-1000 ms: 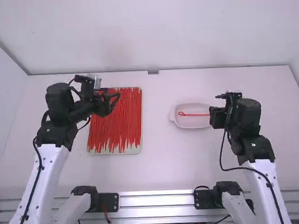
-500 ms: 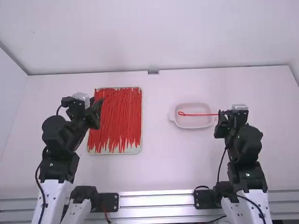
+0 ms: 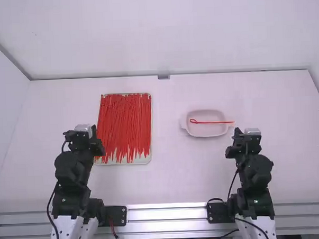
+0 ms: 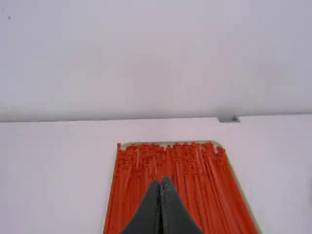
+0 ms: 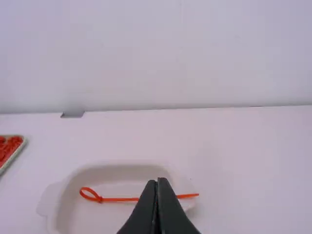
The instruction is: Fasten the cable tie
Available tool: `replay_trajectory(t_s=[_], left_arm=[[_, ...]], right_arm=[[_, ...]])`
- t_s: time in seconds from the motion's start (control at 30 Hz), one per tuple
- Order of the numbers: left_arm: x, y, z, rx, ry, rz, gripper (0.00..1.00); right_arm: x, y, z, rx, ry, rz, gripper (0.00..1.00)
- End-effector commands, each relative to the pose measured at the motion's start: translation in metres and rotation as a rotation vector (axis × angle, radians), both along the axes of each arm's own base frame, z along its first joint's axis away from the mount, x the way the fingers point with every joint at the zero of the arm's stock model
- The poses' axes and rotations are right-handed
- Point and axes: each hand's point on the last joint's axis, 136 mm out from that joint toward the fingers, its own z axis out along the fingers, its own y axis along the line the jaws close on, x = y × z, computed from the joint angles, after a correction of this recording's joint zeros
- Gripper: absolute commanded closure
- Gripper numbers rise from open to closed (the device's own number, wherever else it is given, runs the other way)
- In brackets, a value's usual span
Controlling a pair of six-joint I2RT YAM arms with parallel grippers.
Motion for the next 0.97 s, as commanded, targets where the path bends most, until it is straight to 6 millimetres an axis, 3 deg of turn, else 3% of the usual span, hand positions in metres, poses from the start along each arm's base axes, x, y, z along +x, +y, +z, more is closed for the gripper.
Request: replay_trajectory(t_s=[0.0,0.37,0.73,0.93], left_arm=[[-0.004,0.003,-0.008,0.005,-0.009,0.02,1.0],[-0.014,0.003,-0.053,0.005,-0.009,0.02,1.0],[-0.017,0.003,-0.085,0.005,-0.009,0.02,1.0],[-0.018,0.003,-0.079,0.005,-0.035,0.02,1.0]], right_arm=[[-0.002,-0.001,-0.008,0.002,-0.007,-0.004,1.0],[-0.007,-0.001,-0.045,0.002,-0.007,-0.004,1.0],[-0.008,-0.001,-0.035,0.002,-0.054,-0.004,1.0],[-0.008,-0.001,-0.035,0.002,-0.054,-0.004,1.0]])
